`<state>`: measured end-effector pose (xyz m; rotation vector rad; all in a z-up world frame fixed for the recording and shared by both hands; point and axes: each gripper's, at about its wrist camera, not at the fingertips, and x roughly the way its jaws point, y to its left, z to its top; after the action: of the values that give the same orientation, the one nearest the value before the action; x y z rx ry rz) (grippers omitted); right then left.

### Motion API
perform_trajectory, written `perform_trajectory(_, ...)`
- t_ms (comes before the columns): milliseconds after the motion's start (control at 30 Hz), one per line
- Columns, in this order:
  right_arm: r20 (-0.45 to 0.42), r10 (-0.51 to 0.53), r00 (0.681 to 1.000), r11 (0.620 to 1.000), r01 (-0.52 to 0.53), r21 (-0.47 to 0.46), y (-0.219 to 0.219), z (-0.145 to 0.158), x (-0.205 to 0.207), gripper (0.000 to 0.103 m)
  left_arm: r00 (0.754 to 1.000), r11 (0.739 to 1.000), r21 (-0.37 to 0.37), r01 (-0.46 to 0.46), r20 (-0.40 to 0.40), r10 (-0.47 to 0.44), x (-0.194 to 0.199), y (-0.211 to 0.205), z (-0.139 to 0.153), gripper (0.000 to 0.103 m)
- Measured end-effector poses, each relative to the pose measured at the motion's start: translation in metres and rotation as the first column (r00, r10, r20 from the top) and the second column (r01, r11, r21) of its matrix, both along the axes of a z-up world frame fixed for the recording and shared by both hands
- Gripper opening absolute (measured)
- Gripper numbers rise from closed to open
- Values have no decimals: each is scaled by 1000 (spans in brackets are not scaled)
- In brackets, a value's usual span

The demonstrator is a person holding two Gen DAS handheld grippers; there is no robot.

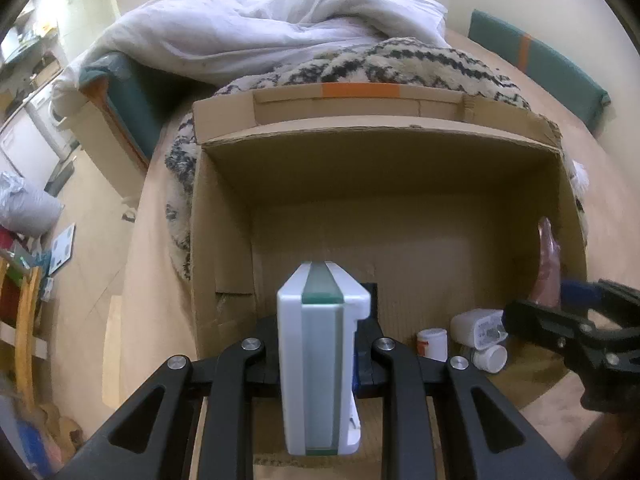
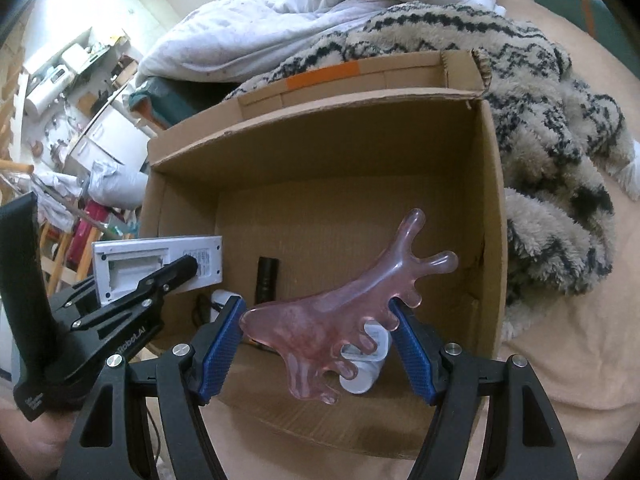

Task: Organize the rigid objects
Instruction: 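Lower the white device and pink comb into the box and open both grippers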

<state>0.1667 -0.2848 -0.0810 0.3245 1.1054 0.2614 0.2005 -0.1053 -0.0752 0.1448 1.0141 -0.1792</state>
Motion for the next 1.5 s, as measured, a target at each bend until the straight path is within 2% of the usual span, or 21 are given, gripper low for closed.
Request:
perform_trajectory(300, -20, 1, 1000, 999, -2, -43, 6, -6, 3, 77, 1000, 1000, 3, -15, -13, 15, 6, 1, -2, 19)
perform_trajectory(600, -13, -8, 1000, 999, 7, -51, 6, -7, 3, 77, 1000, 999, 37, -18, 23, 17, 4, 0, 0, 20)
perform_trajectory(733, -9, -24, 1000, 999, 23, -40, 2, -6, 4, 77, 998, 998, 64, -3, 64, -1, 1, -4, 4, 21)
perform_trajectory(800, -6, -31, 1000, 999, 30, -26, 1, -5, 5, 77, 998, 997, 74, 8, 62, -13, 0, -7, 5, 29)
perform_trajectory(867, -4, -40, 999, 999, 40, 2, -2, -4, 5, 77, 998, 998, 69, 9, 61, -13, -1, -7, 6, 57)
perform_trajectory(933, 0, -47, 999, 999, 47, 22, -5, -3, 6, 77, 997, 999, 50, 8, 70, -11, -2, -7, 9, 64)
perform_trajectory(1000, 17, -58, 998, 997, 57, 48, -7, 1, 5, 79, 998, 999, 32, 8, 70, -10, -3, -5, 11, 64)
perform_trajectory(1100, 62, -68, 996, 996, 65, 54, -9, 10, 3, 101, 998, 1000, 21, -2, 63, 1, -2, -4, 12, 65)
perform_trajectory(1133, 74, -69, 995, 997, 65, 50, -9, 12, 2, 103, 998, 1000, 19, -8, 61, 7, -2, -3, 12, 65)
perform_trajectory(1267, 77, -67, 995, 998, 68, -12, -7, 13, 2, 103, 998, 1000, 2, -27, 65, 27, -1, 1, 15, 65)
perform_trajectory(1500, 57, -67, 996, 998, 68, -1, -9, 9, 3, 103, 998, 999, 4, -37, 55, 37, 1, 3, 14, 65)
